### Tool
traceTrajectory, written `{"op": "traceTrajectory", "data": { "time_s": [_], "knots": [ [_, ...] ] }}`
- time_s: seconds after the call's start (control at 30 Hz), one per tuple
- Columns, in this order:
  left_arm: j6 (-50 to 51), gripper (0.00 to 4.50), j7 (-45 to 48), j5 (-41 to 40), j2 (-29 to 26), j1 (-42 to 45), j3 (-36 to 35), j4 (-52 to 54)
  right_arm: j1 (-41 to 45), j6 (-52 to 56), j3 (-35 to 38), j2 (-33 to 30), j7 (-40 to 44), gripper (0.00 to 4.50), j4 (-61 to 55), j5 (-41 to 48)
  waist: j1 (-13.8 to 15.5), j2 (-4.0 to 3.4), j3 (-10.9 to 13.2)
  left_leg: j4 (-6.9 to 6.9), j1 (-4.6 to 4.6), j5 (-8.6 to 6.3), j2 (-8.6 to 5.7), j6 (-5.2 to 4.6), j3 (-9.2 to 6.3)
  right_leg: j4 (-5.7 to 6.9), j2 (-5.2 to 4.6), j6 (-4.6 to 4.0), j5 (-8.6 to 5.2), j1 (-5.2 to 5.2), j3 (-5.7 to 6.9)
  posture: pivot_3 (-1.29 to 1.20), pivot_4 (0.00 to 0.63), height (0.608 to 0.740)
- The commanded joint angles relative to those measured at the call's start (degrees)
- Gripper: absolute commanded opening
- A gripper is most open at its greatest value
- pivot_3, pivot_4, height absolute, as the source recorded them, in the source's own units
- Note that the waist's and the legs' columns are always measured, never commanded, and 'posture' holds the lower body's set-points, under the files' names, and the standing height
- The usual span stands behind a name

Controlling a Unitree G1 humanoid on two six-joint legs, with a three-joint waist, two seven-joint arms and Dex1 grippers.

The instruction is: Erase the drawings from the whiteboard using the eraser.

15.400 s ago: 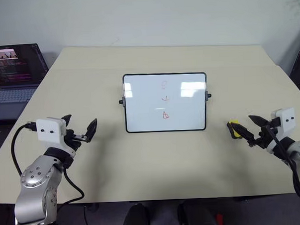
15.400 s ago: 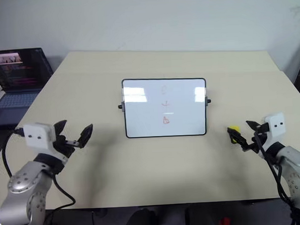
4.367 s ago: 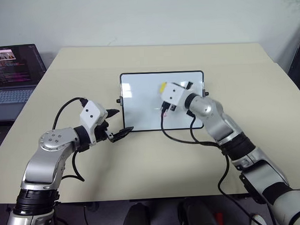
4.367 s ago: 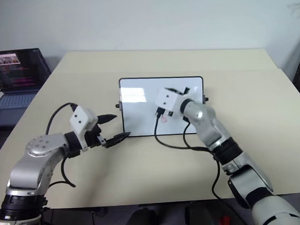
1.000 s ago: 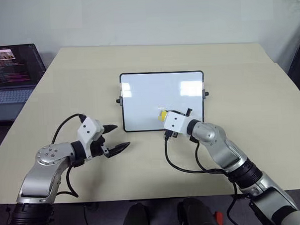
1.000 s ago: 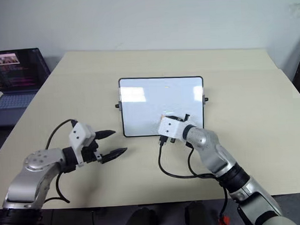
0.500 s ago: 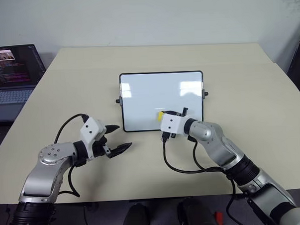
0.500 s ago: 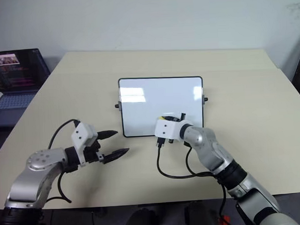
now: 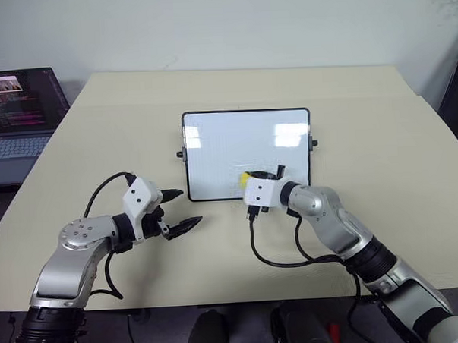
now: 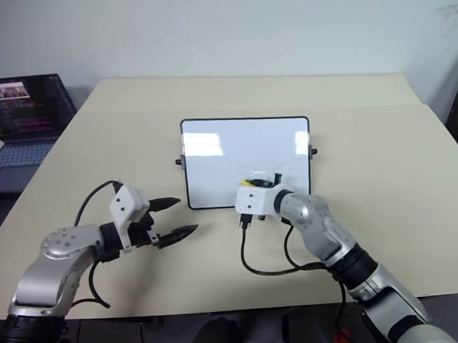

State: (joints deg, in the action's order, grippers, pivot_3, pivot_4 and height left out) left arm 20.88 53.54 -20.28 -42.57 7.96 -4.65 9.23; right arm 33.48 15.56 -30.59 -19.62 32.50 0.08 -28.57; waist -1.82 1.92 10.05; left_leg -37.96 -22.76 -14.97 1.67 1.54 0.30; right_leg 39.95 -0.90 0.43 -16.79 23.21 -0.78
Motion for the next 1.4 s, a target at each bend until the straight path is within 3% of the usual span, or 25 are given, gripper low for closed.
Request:
{"op": "traceTrajectory", "data": {
  "time_s": [0.03, 0.17, 0.47, 0.73, 1.03, 1.23, 1.4],
  "knots": [
    [-0.92, 4.5, 0.58, -0.42, -0.3, 0.93, -0.5, 1.38, 2.28, 0.1, 4.0, -0.19, -4.82, 1.23, 1.19, -1.95, 0.02, 0.0, 0.0, -0.01, 0.0, 0.0, 0.0, 0.0, -0.02, 0.01, 0.0, 0.0, 0.0, -0.01, 0.02, 0.0, 0.15, 0.74],
    [-1.03, 4.5, 0.73, -0.25, -0.21, 1.27, -0.41, 1.05, 3.18, -0.53, 4.77, -0.99, -5.71, 1.23, 2.09, -1.78, 0.03, 0.0, 0.0, -0.03, 0.01, 0.02, 0.0, 0.0, -0.01, 0.02, 0.0, 0.0, 0.0, -0.01, 0.01, 0.0, 0.15, 0.74],
    [-0.87, 4.5, 0.71, -0.2, 0.18, 1.3, -0.35, 1.2, -1.13, 0.83, 0.97, -2.18, 2.76, 1.23, -0.75, -2.14, 0.03, 0.03, -0.02, -0.01, 0.01, 0.01, 0.0, 0.0, 0.0, 0.0, 0.0, 0.0, 0.0, -0.01, 0.0, 0.0, 0.15, 0.74],
    [-0.71, 4.5, 0.62, -0.31, 0.32, 1.04, -0.39, 1.37, 2.95, -1.19, 5.5, -0.5, -6.62, 1.23, 1.96, -3.38, 0.03, 0.03, -0.02, -0.03, 0.05, 0.04, 0.01, 0.0, 0.0, 0.03, 0.03, -0.01, 0.01, -0.03, -0.01, 0.0, 0.15, 0.74],
    [-0.63, 4.5, 0.59, -0.37, 0.46, 1.05, -0.29, 1.49, -1.29, 0.22, 1.22, -2.65, 3.57, 1.23, 0.07, -2.97, 0.04, 0.07, -0.05, 0.01, 0.04, 0.02, 0.01, -0.01, 0.0, -0.01, 0.01, -0.01, 0.0, -0.04, 0.0, 0.0, 0.15, 0.74],
    [-0.58, 4.5, 0.64, -0.38, 0.47, 1.06, -0.2, 1.52, 1.27, -0.23, 4.64, -2.32, -2.2, 1.23, 1.63, -4.22, 0.03, 0.07, -0.04, -0.03, 0.08, 0.07, 0.0, -0.04, 0.0, 0.02, 0.02, 0.0, 0.01, -0.06, -0.01, 0.0, 0.15, 0.74],
    [-0.68, 4.5, 0.7, -0.27, 0.57, 1.43, 0.07, 1.23, 1.05, -0.6, 3.74, -3.68, -0.37, 1.23, 1.87, -3.8, 0.04, 0.07, -0.05, -0.03, 0.08, 0.08, 0.0, -0.04, 0.0, 0.01, 0.02, 0.0, 0.01, -0.06, -0.02, 0.0, 0.15, 0.74]
  ]
}}
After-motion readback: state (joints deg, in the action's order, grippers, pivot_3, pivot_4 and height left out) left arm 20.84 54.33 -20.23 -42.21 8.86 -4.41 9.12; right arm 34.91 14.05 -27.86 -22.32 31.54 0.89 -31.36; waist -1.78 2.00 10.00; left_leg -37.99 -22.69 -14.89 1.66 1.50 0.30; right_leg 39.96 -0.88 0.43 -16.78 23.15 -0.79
